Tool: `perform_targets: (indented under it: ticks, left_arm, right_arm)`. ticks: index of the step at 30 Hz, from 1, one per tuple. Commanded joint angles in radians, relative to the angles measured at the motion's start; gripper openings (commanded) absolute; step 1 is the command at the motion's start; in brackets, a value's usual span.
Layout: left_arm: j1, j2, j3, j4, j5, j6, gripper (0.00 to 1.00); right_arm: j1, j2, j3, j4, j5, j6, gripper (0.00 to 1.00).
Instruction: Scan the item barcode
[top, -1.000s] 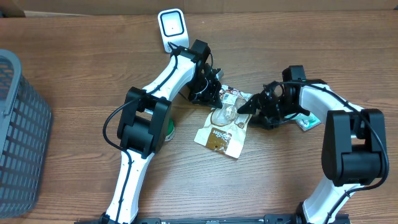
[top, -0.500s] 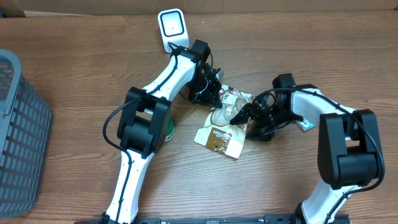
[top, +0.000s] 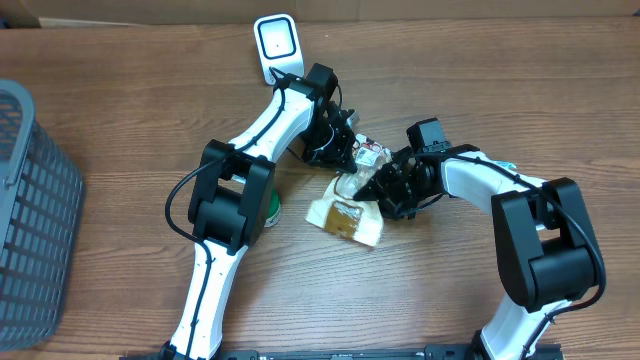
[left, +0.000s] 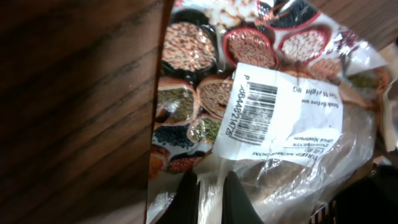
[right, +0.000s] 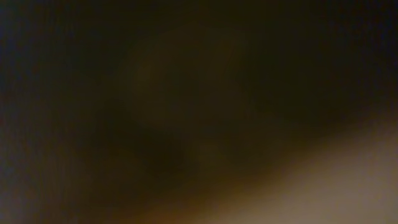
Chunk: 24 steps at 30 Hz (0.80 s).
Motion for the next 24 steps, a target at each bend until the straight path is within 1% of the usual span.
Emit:
perform_targets:
  ticks: [1, 4, 7, 9, 13, 17, 19, 21, 24]
  left_arm:
    - [-0.01, 0.022, -0.014, -0.001, -0.01, 0.008, 0.04]
    - [-0.01, 0.022, -0.014, 0.0, -0.01, 0.009, 0.04]
    - [-0.007, 0.022, -0.014, 0.004, -0.014, 0.009, 0.04]
    - [-0.005, 0.022, -0.014, 0.012, -0.022, 0.012, 0.04]
    - [0.012, 0.009, 0.023, 0.005, -0.029, 0.02, 0.04]
    - [0.048, -0.041, 0.135, -0.047, -0.033, 0.021, 0.04]
    - [0.074, -0.079, 0.226, -0.094, -0.037, 0.021, 0.04]
    - [0.104, -0.118, 0.319, -0.144, -0.037, 0.024, 0.04]
    - [0.158, -0.183, 0.465, -0.229, -0.047, 0.028, 0.04]
  right_arm:
    - [-0.029, 0.023, -0.016, -0.01, 0.071, -0.012, 0.17]
    - [-0.064, 0.023, -0.015, -0.042, 0.059, -0.081, 0.11]
    - [-0.098, 0.023, -0.014, -0.069, 0.015, -0.212, 0.08]
    - [-0.12, 0.022, -0.014, -0.081, -0.01, -0.294, 0.04]
    - [-0.156, 0.013, -0.013, -0.099, -0.045, -0.401, 0.04]
    - [-0.177, -0.023, 0.019, -0.159, -0.081, -0.527, 0.04]
    - [-0.177, -0.051, 0.052, -0.209, -0.08, -0.585, 0.04]
    - [-0.177, -0.082, 0.093, -0.265, -0.079, -0.631, 0.04]
    - [-0.172, -0.123, 0.158, -0.343, -0.079, -0.658, 0.04]
